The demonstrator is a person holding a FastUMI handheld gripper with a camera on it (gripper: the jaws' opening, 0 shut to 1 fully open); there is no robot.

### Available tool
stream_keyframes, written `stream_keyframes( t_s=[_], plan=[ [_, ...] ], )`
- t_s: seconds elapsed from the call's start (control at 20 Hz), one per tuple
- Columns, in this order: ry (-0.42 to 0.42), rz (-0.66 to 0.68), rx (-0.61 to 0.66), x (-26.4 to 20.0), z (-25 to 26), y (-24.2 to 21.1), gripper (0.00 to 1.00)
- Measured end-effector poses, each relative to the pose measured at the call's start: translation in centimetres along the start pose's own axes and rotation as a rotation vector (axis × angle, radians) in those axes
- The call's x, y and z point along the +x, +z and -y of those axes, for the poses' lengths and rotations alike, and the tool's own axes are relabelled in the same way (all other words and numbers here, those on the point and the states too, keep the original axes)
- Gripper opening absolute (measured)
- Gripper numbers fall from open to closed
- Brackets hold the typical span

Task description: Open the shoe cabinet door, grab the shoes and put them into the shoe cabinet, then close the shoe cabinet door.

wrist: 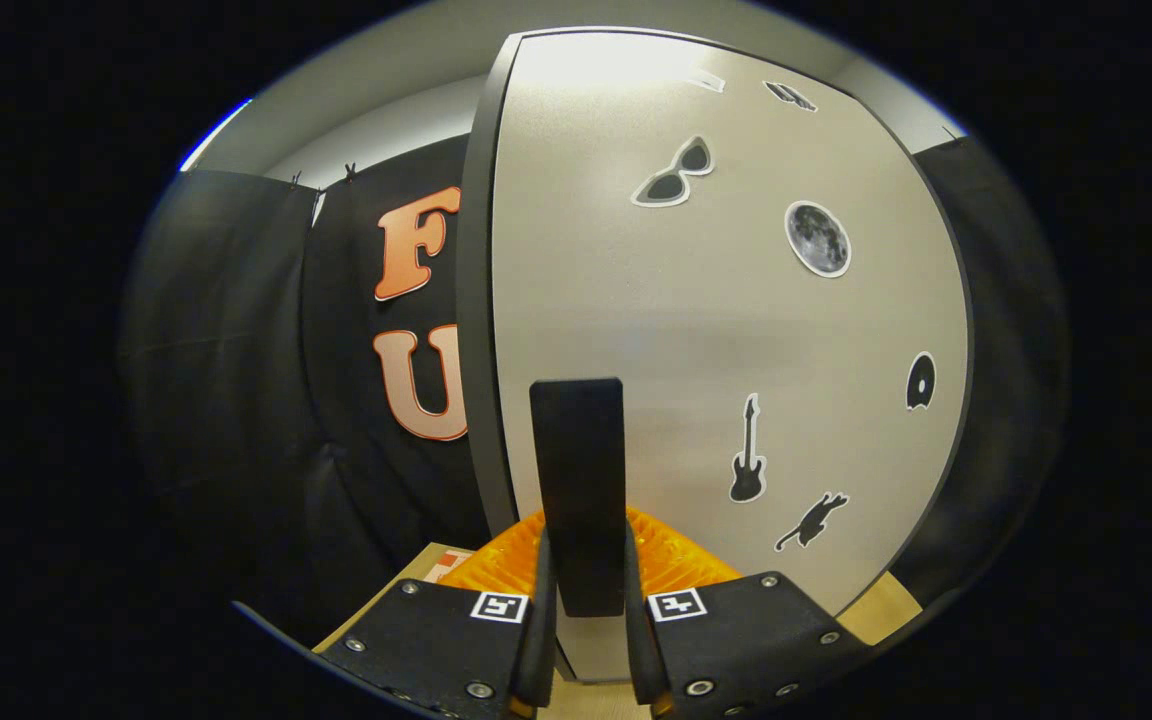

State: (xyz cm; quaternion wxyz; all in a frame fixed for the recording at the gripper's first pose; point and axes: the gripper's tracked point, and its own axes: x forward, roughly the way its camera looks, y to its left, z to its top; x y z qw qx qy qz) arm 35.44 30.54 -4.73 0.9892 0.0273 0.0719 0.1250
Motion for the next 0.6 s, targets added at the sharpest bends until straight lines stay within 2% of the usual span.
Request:
stream_keyframes(
  t_s=[0.25, 0.6],
  plan=[
    [-0.019, -0.003, 0.032, -0.5, 0.0, -0.2, 0.24],
    [-0.008, 0.008, 0.052, -2.9, 0.6, -0.3, 0.24]
  ],
)
